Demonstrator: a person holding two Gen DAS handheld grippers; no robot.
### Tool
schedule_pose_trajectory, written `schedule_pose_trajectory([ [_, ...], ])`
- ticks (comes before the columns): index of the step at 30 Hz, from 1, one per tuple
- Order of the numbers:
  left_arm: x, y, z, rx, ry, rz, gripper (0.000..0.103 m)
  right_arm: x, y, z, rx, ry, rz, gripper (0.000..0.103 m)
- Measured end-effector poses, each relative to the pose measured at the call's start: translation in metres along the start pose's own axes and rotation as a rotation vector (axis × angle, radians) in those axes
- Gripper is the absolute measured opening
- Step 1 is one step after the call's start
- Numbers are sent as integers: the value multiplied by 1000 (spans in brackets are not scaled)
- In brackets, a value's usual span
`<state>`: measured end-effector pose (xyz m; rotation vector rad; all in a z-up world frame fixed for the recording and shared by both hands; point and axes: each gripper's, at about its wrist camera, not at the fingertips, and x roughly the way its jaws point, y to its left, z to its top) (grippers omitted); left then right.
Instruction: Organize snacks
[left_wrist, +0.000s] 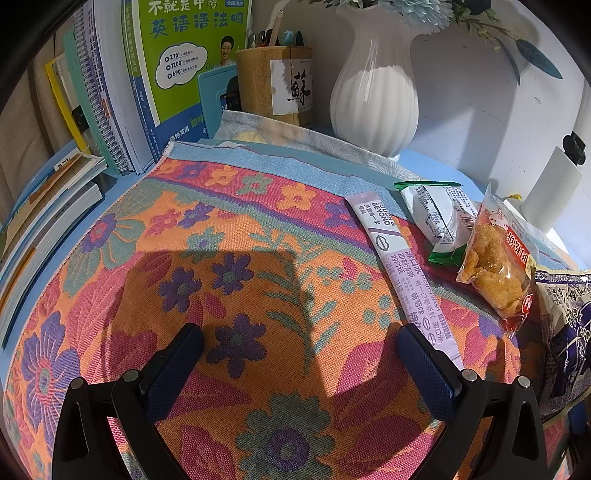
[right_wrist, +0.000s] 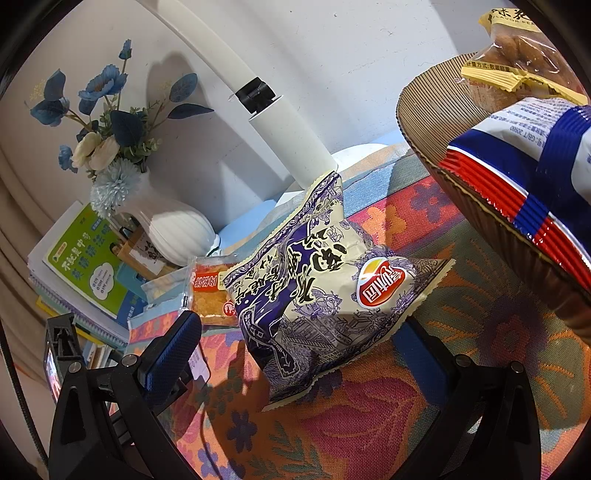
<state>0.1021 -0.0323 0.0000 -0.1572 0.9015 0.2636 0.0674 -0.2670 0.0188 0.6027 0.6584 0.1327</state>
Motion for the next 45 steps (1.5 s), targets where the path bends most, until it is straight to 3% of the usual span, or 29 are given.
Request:
schedule_pose_trajectory([
  [18, 0, -1, 0, 1, 0, -2, 103, 2, 2, 0, -9, 2, -17, 103],
  [26, 0, 1, 2, -6, 5, 0, 103, 13, 14, 0, -67, 24, -104, 103],
  [32, 0, 1, 1, -5, 2, -5, 103, 10, 6, 1, -10, -2, -28, 103],
  [45, -1, 0, 1, -5, 1, -2, 103, 10, 3, 2, -5, -3, -15, 103],
])
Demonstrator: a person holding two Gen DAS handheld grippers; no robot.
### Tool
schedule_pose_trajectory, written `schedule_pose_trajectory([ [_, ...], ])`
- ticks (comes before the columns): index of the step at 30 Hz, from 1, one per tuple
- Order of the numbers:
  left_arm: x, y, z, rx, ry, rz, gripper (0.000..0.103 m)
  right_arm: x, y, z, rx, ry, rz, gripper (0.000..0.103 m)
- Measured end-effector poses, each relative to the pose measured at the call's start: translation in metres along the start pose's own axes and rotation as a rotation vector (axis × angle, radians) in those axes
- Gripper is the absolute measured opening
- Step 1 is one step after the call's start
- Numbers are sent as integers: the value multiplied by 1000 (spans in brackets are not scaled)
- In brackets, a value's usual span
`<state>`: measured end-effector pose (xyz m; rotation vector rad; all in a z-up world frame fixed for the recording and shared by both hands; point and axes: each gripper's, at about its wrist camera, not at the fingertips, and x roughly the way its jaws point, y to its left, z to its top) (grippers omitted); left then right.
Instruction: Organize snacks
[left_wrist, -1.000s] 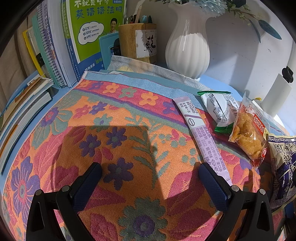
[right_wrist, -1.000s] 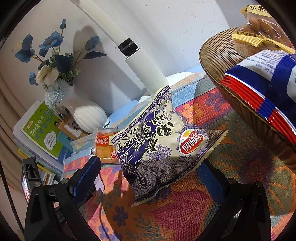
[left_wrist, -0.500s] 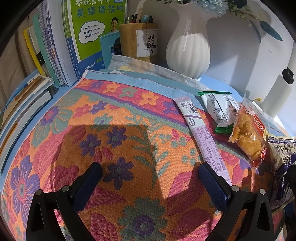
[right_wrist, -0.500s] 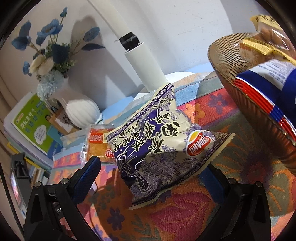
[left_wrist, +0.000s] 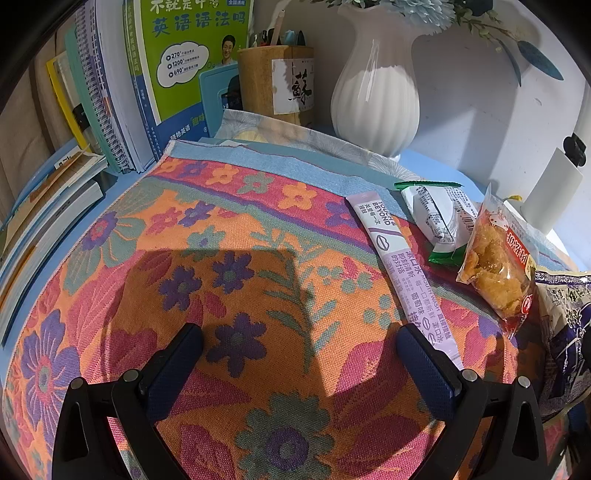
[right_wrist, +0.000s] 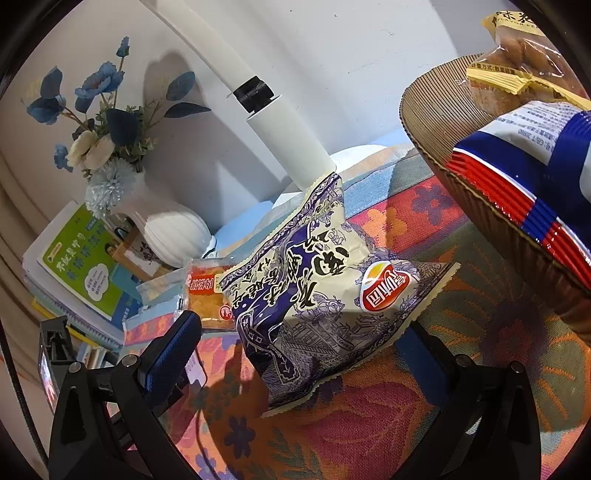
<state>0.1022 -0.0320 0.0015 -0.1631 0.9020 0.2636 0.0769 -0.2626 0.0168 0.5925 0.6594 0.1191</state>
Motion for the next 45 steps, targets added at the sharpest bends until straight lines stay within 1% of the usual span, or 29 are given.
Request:
schedule_pose_trajectory([
  [14, -1, 0, -1, -1, -3, 2, 103, -1, -1, 0, 2, -2, 2, 103],
  [16, -5, -1, -1, 0, -19, -15, 103, -1, -1, 0, -4, 0, -7, 103],
  [18, -16, 1, -3, -13, -63, -96, 103, -1, 0, 0, -8, 2, -11, 103],
  [20, -22, 1, -5, -31, -84, -187, 103, -1, -2, 1, 0, -1, -2, 103],
  [22, -20, -1, -4, -37, -69, -256, 103, -1, -2, 1, 3, -3, 3, 103],
  [23, -15, -4, -3, -30, -45, -264, 103, -1, -2, 1, 1, -2, 1, 103],
  [24, -7, -10, -2, -6, -13, -235, 103, -1, -2, 1, -2, -1, -3, 103],
  [27, 8, -38, 0, 125, 17, -87, 103, 4, 2, 3, -17, 6, -29, 103],
  [28, 8, -43, 0, 133, -4, -74, 89, 7, 5, 5, -35, 18, -44, 103],
  [29, 4, -44, 0, 120, -34, -100, 70, 9, 8, 6, -56, 30, -59, 103],
  [30, 0, -43, 0, 116, -55, -117, 27, 12, 12, 7, -88, 46, -82, 101],
  [31, -1, -44, 0, 120, -62, -112, 19, 13, 15, 6, -111, 49, -105, 92],
  [32, -2, -42, -1, 113, -70, -117, 19, 15, 14, 4, -113, 67, -74, 58],
  [33, -3, -38, 0, 94, -74, -137, 17, 15, 13, 4, -109, 74, -51, 53],
  [36, -3, -26, 1, 58, -63, -197, 15, 9, 5, 3, -73, 66, 22, 49],
  [38, -6, -17, 2, 47, -69, -250, 15, 3, 1, 2, -53, 56, 87, 49],
  [40, -12, -10, 2, 52, -84, -283, 15, -5, 2, 1, -54, 31, 119, 49],
  [41, -15, -4, 3, 53, -92, -311, 15, -8, 2, 0, -54, 22, 130, 49],
  [43, -21, 1, 2, 66, -106, -310, 15, -14, 5, -2, -52, 11, 155, 49],
  [45, -28, 11, 2, 75, -117, -342, 15, -17, 9, -3, -54, 11, 172, 49],
])
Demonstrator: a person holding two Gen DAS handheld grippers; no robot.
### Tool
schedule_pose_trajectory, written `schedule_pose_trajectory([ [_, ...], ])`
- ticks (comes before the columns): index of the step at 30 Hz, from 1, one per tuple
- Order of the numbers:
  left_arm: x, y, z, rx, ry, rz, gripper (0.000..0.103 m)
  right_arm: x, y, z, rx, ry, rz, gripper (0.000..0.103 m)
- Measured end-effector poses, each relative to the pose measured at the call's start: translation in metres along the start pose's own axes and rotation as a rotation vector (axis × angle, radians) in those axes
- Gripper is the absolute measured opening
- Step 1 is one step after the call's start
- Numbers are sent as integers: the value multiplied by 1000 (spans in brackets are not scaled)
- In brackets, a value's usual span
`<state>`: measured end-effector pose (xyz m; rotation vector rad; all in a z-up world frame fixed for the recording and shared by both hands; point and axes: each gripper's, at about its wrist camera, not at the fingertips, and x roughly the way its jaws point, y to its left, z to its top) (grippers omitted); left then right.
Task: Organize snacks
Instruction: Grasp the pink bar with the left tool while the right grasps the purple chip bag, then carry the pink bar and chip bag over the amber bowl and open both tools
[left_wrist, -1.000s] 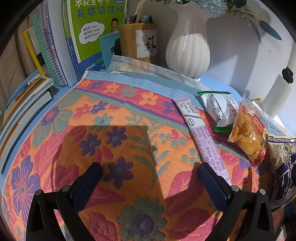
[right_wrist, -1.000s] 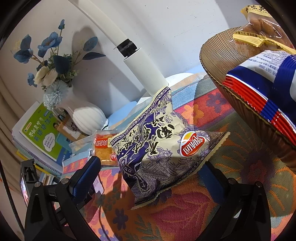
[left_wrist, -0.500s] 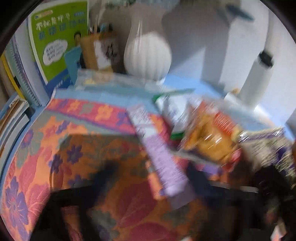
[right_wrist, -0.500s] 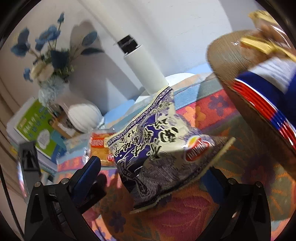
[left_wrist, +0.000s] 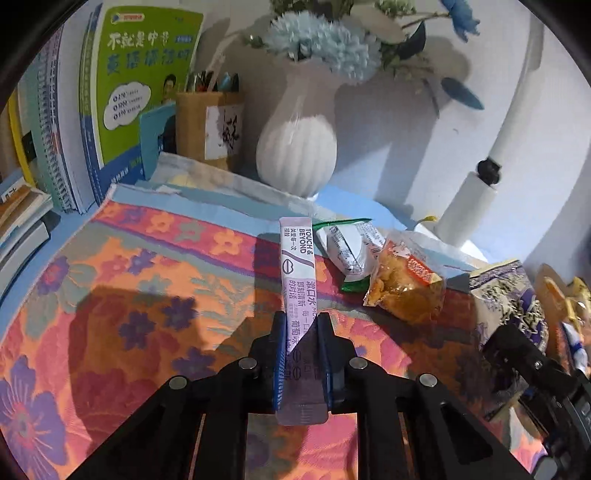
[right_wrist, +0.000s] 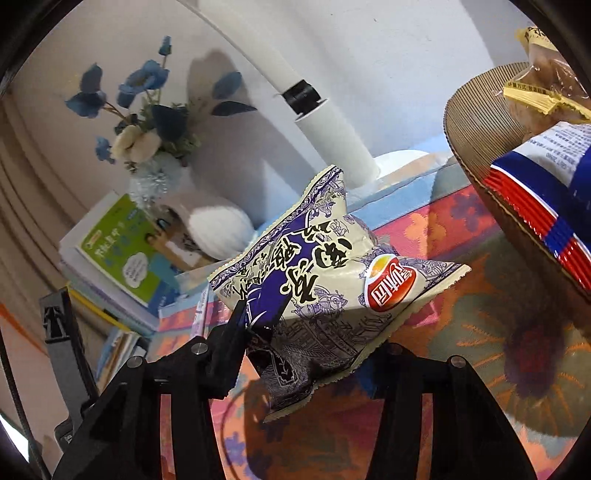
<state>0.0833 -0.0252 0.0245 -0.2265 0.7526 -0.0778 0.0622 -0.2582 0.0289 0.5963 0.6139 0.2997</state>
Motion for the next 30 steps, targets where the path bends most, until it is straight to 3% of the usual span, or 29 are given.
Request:
schedule_pose_trajectory([
  [5, -24, 14, 3, 14, -10, -94, 15, -10, 13, -3, 7, 5, 42, 48],
  [7, -33, 13, 5, 31, -12, -93, 15, -19, 17, -2, 22, -4, 61, 48],
  [13, -63, -10, 23, 35, -20, -159, 15, -58, 28, 24, 40, -55, 97, 49],
  [18, -87, -77, 45, 122, -42, -271, 15, -113, 23, 63, 34, -136, 27, 49],
  [22, -94, -145, 54, 223, -44, -378, 16, -161, -6, 86, 66, -213, -54, 49],
  [26, -88, -220, 56, 319, -12, -481, 16, -197, -44, 97, 134, -251, -118, 49],
  [30, -73, -271, 53, 374, 33, -550, 16, -213, -69, 98, 149, -258, -176, 50],
])
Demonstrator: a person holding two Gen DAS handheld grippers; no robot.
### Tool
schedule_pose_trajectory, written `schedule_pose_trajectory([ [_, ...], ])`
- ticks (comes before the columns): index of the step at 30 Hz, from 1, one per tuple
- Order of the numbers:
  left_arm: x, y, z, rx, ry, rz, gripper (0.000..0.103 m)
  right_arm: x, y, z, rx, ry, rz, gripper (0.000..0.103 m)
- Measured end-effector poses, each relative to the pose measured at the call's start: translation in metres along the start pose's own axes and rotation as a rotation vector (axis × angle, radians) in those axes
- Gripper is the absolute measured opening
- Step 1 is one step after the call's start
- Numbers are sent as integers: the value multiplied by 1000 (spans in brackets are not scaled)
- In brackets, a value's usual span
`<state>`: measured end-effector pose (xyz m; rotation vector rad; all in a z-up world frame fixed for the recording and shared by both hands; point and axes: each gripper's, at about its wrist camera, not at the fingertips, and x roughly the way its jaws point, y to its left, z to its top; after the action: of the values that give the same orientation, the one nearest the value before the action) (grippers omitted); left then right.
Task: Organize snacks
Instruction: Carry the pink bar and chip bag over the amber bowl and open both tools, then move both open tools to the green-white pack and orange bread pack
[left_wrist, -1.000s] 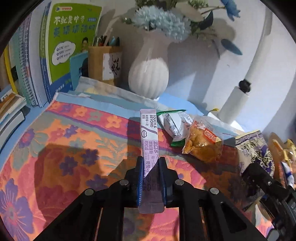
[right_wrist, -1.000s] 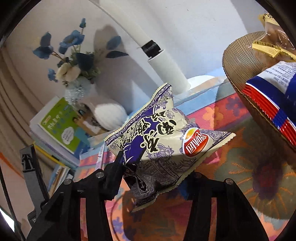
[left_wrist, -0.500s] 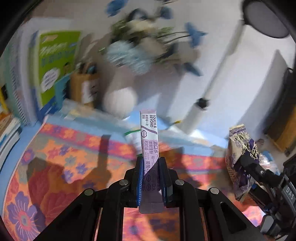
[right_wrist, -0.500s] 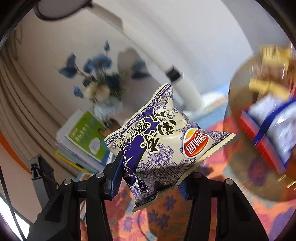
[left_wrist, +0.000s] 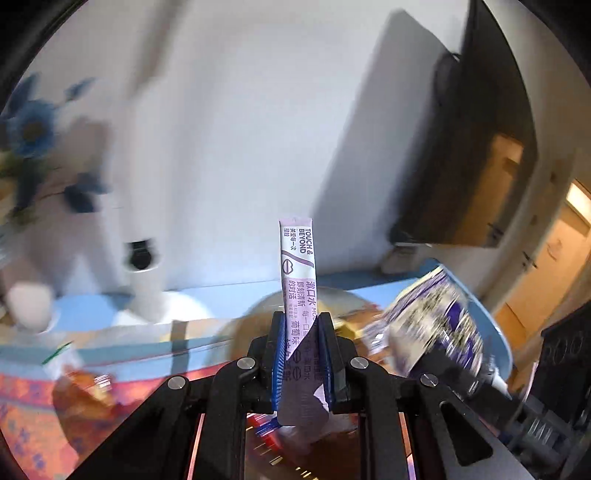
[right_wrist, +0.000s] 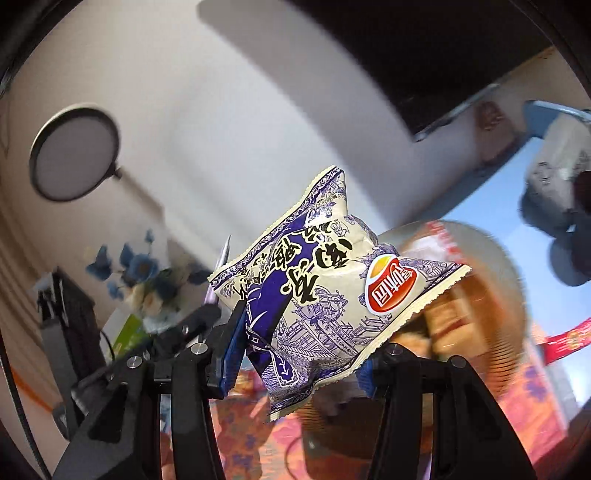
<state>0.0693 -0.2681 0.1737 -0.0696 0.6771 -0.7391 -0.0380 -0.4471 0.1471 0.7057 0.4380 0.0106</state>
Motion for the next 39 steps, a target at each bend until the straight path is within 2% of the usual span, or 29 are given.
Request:
schedule_pose_trajectory([
  [3, 39, -11, 5, 45, 91, 22, 19, 3, -13, -2, 3, 26, -41, 55],
  [4, 54, -11, 5, 62, 135, 42, 30, 7, -20, -3, 16, 42, -54, 64],
  [5, 67, -9, 4, 71, 178, 81, 41, 9, -22, -4, 26, 51, -62, 88],
  [6, 72, -6, 4, 73, 196, 109, 62, 9, -27, -5, 41, 56, -79, 97],
  [7, 76, -2, 3, 73, 200, 132, 72, 7, -32, -5, 54, 53, -85, 97],
  [11, 72, 18, 5, 36, 185, 155, 76, -2, -39, 1, 89, 25, -84, 97],
  [17, 58, 36, 2, 29, 164, 220, 79, -20, -38, 8, 90, -30, -149, 97],
  [19, 54, 42, 1, 21, 163, 232, 81, -27, -37, 8, 101, -46, -143, 97],
  [22, 40, 55, -2, 7, 152, 243, 81, -34, -27, 9, 105, -76, -148, 97],
  [25, 20, 72, -1, -5, 132, 254, 81, -35, -4, 6, 81, -81, -113, 98],
  [31, -32, 135, 8, -41, 89, 311, 83, 3, 69, -15, -65, -13, -45, 101],
  [35, -60, 190, 9, -56, 80, 385, 86, 54, 117, -50, -159, 90, 42, 101],
  [39, -70, 248, -10, -47, 97, 472, 86, 103, 140, -88, -185, 189, 102, 101],
])
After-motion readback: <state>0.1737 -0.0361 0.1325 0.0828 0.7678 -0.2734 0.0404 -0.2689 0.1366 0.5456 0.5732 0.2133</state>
